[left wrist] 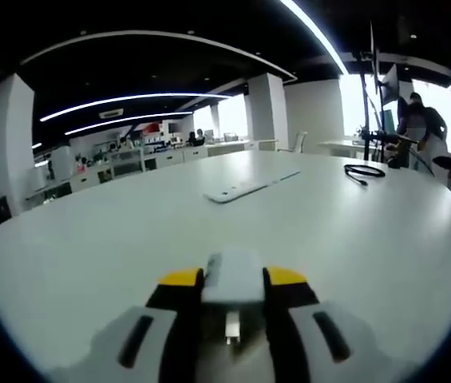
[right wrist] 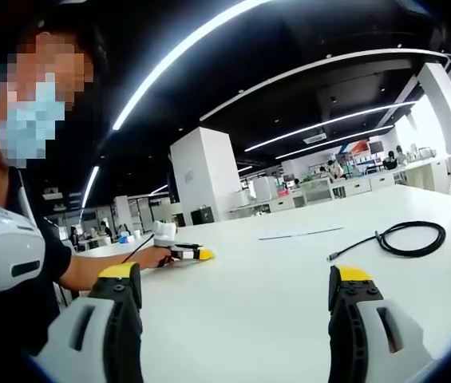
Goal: Plug the desk Type‑C cable into the charger adapter.
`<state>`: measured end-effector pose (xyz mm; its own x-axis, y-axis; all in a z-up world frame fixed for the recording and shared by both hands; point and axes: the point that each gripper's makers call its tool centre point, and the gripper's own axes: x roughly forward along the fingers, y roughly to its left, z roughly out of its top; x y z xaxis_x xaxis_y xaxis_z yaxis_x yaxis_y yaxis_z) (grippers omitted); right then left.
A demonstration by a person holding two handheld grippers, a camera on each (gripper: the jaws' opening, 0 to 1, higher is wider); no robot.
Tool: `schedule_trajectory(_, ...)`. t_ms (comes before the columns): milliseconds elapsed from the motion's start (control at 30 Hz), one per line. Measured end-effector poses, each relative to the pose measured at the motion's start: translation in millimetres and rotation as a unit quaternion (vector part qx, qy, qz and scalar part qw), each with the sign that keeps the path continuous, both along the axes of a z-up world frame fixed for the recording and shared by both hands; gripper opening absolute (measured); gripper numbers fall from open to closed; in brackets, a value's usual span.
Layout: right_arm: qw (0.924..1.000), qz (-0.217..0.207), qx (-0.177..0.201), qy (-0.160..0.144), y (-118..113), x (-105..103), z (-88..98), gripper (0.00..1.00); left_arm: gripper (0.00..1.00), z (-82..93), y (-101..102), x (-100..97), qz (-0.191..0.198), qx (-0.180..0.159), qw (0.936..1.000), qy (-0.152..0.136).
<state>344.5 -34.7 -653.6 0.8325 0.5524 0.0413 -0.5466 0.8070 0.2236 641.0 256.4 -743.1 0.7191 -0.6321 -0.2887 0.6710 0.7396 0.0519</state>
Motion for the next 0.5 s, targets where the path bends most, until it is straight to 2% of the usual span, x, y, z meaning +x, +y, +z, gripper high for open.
schedule_trajectory(500,1.0000,0.001,0.001,0.000,3.2,-1.7,0.6,0.99,0.27,5.7,0.0,-3.9,-0.009,-0.012,0.9999,0.000)
